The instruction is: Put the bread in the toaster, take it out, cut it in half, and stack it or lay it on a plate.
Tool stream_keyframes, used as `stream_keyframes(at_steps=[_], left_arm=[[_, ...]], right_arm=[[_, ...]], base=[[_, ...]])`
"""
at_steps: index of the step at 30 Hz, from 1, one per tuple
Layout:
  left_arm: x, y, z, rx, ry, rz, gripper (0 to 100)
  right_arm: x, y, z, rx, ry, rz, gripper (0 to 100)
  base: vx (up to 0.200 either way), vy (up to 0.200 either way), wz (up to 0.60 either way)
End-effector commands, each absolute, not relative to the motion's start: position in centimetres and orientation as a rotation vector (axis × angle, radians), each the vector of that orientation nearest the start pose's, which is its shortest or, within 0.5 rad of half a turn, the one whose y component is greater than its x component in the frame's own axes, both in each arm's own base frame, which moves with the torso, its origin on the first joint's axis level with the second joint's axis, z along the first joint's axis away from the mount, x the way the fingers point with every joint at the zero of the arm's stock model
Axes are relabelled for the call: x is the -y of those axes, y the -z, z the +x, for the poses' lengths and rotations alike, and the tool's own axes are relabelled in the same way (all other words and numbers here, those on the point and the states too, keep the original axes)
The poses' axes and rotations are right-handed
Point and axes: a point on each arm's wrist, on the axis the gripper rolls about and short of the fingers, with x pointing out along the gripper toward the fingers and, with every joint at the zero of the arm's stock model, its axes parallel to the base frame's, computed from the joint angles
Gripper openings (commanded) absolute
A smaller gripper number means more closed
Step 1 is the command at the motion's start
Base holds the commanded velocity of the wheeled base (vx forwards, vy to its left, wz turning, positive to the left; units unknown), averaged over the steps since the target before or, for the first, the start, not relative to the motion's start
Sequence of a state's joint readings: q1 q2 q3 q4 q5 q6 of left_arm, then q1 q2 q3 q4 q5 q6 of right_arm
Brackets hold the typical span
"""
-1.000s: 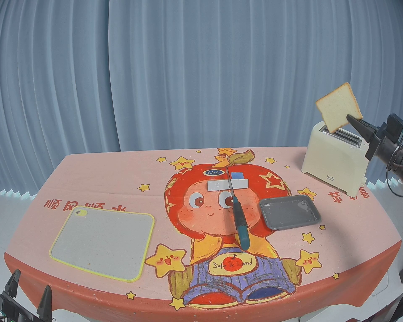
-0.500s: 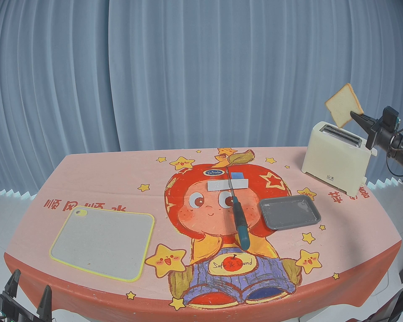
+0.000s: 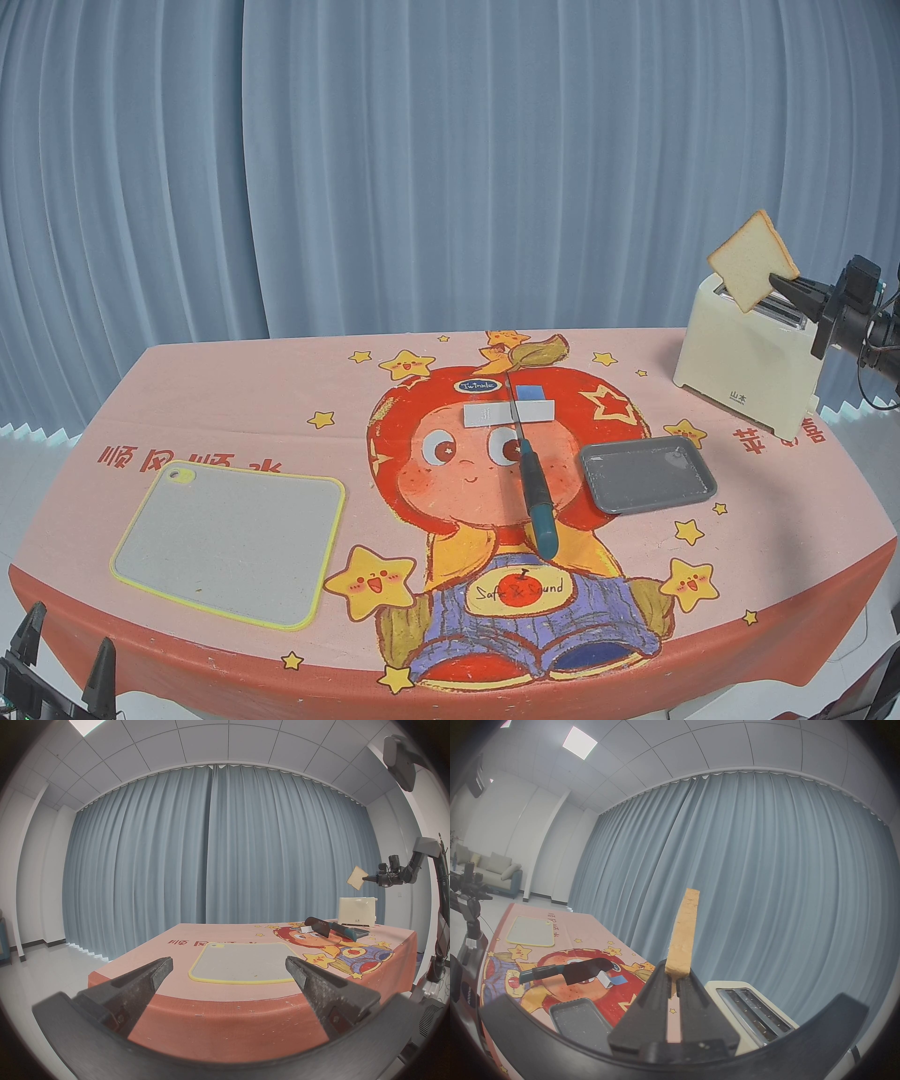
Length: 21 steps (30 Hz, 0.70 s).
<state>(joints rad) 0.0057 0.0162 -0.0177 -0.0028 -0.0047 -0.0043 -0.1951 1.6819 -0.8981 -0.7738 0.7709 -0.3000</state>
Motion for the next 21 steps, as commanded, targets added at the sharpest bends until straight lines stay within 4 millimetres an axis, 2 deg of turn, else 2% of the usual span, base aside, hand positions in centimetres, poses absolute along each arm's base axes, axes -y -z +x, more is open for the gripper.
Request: stream_keyframes(at_steps=[1, 8, 21], left_arm=[[0.02, -7.58, -2.28, 0.003, -0.002, -0.005, 100], [0.02, -7.58, -2.28, 0.003, -0.002, -0.009, 100], [-0.01, -7.58, -2.28, 0.003, -0.015, -0.009, 100]], right_arm=[[3.48, -22.66, 30.38, 0.081, -0.611, -0.284, 0], [2.62, -22.37, 30.38, 0.077, -0.640, -0.277, 0], [2.53, -22.77, 30.30, 0.091, -0.634, -0.282, 0]], base=[[0.000, 0.000, 0.00], [0.000, 0.000, 0.00], [0.000, 0.000, 0.00]])
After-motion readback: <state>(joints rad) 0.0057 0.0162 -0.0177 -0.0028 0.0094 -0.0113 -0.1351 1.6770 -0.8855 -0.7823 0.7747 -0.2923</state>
